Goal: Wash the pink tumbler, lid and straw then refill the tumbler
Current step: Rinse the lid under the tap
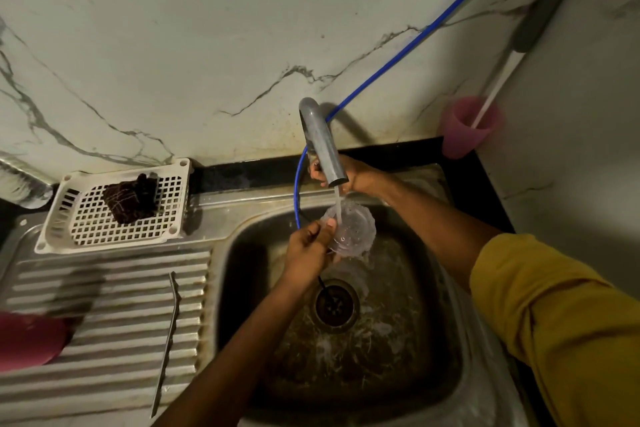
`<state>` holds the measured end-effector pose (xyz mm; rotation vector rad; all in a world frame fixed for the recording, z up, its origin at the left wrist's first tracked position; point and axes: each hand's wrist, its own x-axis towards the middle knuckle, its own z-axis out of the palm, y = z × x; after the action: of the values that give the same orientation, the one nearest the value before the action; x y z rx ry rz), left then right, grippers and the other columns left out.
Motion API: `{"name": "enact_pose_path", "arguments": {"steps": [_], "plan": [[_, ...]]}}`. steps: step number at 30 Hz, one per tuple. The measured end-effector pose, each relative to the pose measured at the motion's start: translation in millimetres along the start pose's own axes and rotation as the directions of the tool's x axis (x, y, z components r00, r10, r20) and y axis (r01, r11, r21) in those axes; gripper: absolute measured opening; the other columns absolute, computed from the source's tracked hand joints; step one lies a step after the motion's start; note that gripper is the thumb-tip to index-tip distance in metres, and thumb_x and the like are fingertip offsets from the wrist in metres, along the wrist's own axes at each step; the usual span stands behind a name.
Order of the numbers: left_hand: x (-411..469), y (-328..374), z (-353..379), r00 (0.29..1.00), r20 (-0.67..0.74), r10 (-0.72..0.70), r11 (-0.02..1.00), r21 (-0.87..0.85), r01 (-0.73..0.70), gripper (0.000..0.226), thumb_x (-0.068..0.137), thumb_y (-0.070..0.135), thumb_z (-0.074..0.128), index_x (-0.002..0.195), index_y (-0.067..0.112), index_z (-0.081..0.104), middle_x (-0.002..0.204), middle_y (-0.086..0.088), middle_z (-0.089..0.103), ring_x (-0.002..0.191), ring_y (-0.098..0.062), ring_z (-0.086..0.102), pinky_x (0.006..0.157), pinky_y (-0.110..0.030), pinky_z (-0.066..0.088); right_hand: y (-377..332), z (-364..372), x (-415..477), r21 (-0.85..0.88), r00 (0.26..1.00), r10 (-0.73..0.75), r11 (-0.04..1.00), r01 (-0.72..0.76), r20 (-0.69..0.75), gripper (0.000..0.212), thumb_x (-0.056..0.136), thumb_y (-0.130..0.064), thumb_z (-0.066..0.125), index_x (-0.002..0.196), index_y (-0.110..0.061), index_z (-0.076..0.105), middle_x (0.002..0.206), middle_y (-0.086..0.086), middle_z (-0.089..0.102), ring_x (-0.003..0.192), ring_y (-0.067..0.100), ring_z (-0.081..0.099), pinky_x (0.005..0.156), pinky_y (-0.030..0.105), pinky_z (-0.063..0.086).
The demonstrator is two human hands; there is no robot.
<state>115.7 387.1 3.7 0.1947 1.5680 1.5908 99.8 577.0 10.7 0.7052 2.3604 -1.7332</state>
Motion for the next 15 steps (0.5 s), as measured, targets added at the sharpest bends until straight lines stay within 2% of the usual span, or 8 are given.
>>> {"name": "enact_pose_path", "arguments": {"steps": [1, 3, 6, 8, 10, 12, 14, 15], "plan": [[-1.7, -0.5, -1.2, 1.0, 0.007, -0.004, 1.0, 0.011, 0.004, 0.024, 0.103, 0.02, 0.054, 0.114, 0.005, 0.07, 0.11, -0.019, 0.074, 0.102, -0.031, 0.071, 0.089, -0.044, 0.06, -2.1, 5.8, -6.7, 0.154, 0.999, 0.037, 0.987, -0.034, -0.02, 0.013, 0.104, -0.022, 0.049, 0.102, -0.03, 0.059, 0.115, 0.01, 0.064, 0.102, 0.024, 0.063, 0.093, 0.044, 0.054], [-6.0, -0.1, -3.5, 1.0, 0.024, -0.012, 1.0, 0.016, 0.012, 0.024, 0.102, 0.021, 0.055, 0.115, 0.006, 0.07, 0.109, -0.016, 0.075, 0.105, -0.031, 0.071, 0.09, -0.044, 0.06, 1.4, 13.8, -12.5, 0.347, 0.992, 0.094, 0.936, -0.06, -0.081, 0.018, 0.106, -0.028, 0.041, 0.112, -0.024, 0.058, 0.13, 0.02, 0.06, 0.105, 0.025, 0.061, 0.086, 0.04, 0.052], [-13.8, 2.8, -10.6, 0.998, 0.047, 0.052, 0.992, 0.111, -0.057, 0.021, 0.098, 0.02, 0.062, 0.115, 0.012, 0.072, 0.104, -0.007, 0.077, 0.101, -0.027, 0.073, 0.09, -0.047, 0.059, 5.0, 14.0, -19.4, 0.27, 0.993, 0.066, 0.962, -0.037, -0.099, 0.018, 0.1, -0.024, 0.056, 0.118, -0.027, 0.06, 0.125, 0.01, 0.064, 0.104, 0.019, 0.065, 0.091, 0.043, 0.053], [-16.8, 0.2, -19.8, 0.982, 0.092, 0.162, 0.947, 0.265, -0.181, 0.021, 0.093, 0.016, 0.071, 0.112, 0.022, 0.073, 0.101, 0.0, 0.078, 0.096, -0.02, 0.074, 0.087, -0.043, 0.059, 6.6, 11.9, -31.3, 0.154, 0.994, 0.076, 0.986, -0.064, -0.073, 0.038, 0.096, -0.023, 0.065, 0.132, -0.026, 0.052, 0.118, 0.003, 0.065, 0.105, 0.017, 0.064, 0.092, 0.042, 0.053], [-18.8, -5.1, -30.9, 0.95, 0.16, 0.269, 0.819, 0.482, -0.313, 0.028, 0.088, 0.019, 0.077, 0.112, 0.031, 0.073, 0.101, 0.007, 0.078, 0.095, -0.012, 0.073, 0.088, -0.041, 0.059, 8.2, 13.4, -50.6, 0.104, 0.995, 0.088, 0.991, -0.082, -0.05, 0.047, 0.097, -0.03, 0.064, 0.14, -0.029, 0.044, 0.113, 0.0, 0.063, 0.104, 0.019, 0.065, 0.084, 0.036, 0.053], [-21.6, -10.7, -41.0, 0.894, 0.273, 0.354, 0.583, 0.683, -0.439, 0.034, 0.088, 0.031, 0.077, 0.12, 0.032, 0.071, 0.107, 0.011, 0.075, 0.098, -0.005, 0.07, 0.089, -0.037, 0.058, 12.3, 19.8, -70.3, 0.086, 0.996, 0.074, 0.994, -0.069, -0.052, 0.044, 0.098, -0.035, 0.061, 0.14, -0.031, 0.047, 0.117, 0.001, 0.062, 0.102, 0.02, 0.066, 0.076, 0.029, 0.053], [-27.7, -14.4, -46.7, 0.81, 0.406, 0.424, 0.343, 0.755, -0.558, 0.035, 0.09, 0.038, 0.072, 0.123, 0.028, 0.069, 0.107, 0.01, 0.073, 0.096, -0.006, 0.068, 0.085, -0.035, 0.057, 20.7, 27.4, -92.5, 0.109, 0.997, 0.063, 0.992, -0.057, -0.055, 0.04, 0.1, -0.033, 0.059, 0.139, -0.027, 0.054, 0.115, 0.0, 0.063, 0.093, 0.012, 0.065, 0.071, 0.021, 0.052], [-32.9, -16.0, -46.5, 0.775, 0.45, 0.443, 0.271, 0.757, -0.595, 0.036, 0.091, 0.039, 0.069, 0.124, 0.026, 0.069, 0.105, 0.008, 0.073, 0.094, -0.008, 0.067, 0.082, -0.034, 0.056, 26.0, 32.0, -106.1, 0.116, 0.996, 0.062, 0.992, -0.054, -0.06, 0.036, 0.1, -0.032, 0.058, 0.135, -0.025, 0.059, 0.113, -0.001, 0.065, 0.09, 0.007, 0.063, 0.069, 0.019, 0.051]]}}
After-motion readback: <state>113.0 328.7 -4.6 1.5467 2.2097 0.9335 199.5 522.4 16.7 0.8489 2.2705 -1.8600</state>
